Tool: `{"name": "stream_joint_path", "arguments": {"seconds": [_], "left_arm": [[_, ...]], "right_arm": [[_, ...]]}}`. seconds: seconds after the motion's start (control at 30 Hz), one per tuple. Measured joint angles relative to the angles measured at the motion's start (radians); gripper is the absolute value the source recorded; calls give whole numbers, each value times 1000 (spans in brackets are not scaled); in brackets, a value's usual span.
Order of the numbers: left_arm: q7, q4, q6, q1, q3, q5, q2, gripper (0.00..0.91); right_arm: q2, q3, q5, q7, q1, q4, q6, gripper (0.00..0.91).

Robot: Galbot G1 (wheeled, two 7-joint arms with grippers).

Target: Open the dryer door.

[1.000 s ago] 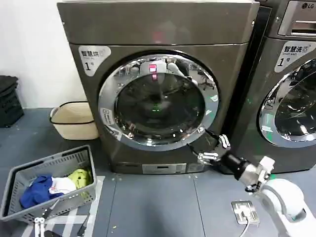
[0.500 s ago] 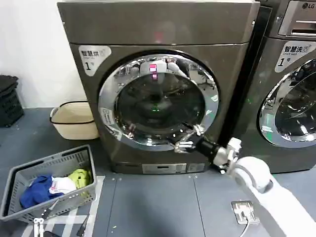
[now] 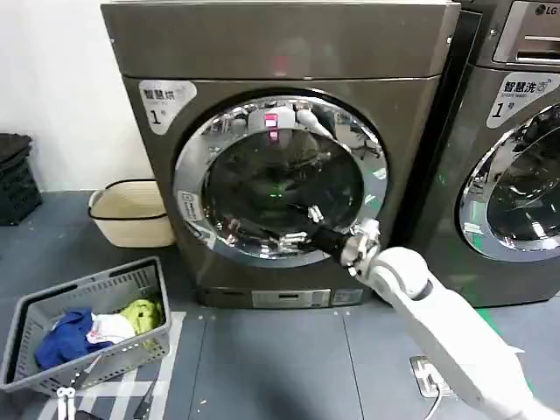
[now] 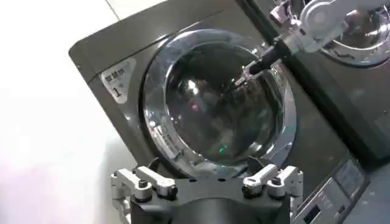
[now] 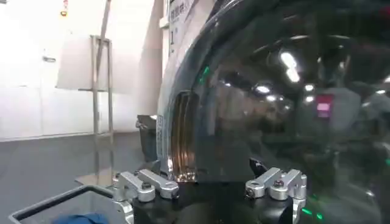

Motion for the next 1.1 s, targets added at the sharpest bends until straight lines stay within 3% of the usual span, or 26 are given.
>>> {"name": "stream_joint_path", "arguments": {"seconds": [0.5,1.1], "left_arm": [[1,-6,0,9,4,10,-13,907],[1,-13,5,8,3,8,-13,907]], "right_arm": [[107,-96,-5,0,105,-141,19,907],[219,-143,-32,46,152,-214,18,907]]}}
